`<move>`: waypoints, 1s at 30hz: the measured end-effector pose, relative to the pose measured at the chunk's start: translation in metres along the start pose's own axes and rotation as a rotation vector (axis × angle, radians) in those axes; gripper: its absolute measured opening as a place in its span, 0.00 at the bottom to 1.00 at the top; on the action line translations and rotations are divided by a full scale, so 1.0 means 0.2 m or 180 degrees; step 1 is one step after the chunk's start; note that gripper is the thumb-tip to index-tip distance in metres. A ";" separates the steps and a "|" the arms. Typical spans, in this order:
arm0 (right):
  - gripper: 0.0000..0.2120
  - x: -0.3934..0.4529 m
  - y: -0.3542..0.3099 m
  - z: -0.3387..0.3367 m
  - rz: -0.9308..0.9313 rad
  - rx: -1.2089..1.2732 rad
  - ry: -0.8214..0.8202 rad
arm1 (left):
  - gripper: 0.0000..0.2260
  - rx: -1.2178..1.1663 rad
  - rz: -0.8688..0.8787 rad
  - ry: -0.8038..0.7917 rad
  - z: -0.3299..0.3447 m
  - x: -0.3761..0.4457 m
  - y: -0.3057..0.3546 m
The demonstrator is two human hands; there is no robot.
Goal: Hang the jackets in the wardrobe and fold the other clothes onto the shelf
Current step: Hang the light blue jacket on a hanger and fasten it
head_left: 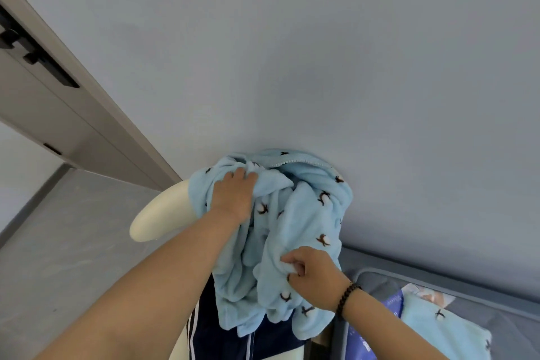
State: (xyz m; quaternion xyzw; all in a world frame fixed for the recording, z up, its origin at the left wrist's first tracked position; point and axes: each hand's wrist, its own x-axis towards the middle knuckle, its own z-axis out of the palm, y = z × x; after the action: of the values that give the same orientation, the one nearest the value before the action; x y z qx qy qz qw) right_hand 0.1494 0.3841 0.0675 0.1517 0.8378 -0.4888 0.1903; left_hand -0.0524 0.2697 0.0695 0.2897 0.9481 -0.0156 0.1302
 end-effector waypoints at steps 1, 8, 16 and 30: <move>0.17 0.01 0.00 -0.03 0.0082 0.0068 0.0044 | 0.26 -0.0268 -0.0030 0.0136 0.00 0.00 -0.03; 0.41 0.35 -0.16 -0.24 -0.0044 -0.0249 0.1059 | 0.18 -0.2255 -0.0502 0.0960 0.05 -0.39 -0.18; 0.34 0.75 -0.40 -0.21 -0.0114 -0.1705 0.1055 | 0.23 -0.2723 -0.1008 0.1514 0.04 -0.87 -0.35; 0.17 0.39 -1.20 0.14 -0.1578 -0.0808 0.0000 | 0.23 -0.3455 -0.1960 0.1597 -0.09 -1.21 -0.43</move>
State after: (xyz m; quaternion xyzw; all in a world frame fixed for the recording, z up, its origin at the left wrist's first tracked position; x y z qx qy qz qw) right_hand -0.0199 0.2515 0.2009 -0.0829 0.9039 -0.4115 0.0824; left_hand 0.0882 0.0675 0.1451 -0.1056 0.8624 0.4946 0.0227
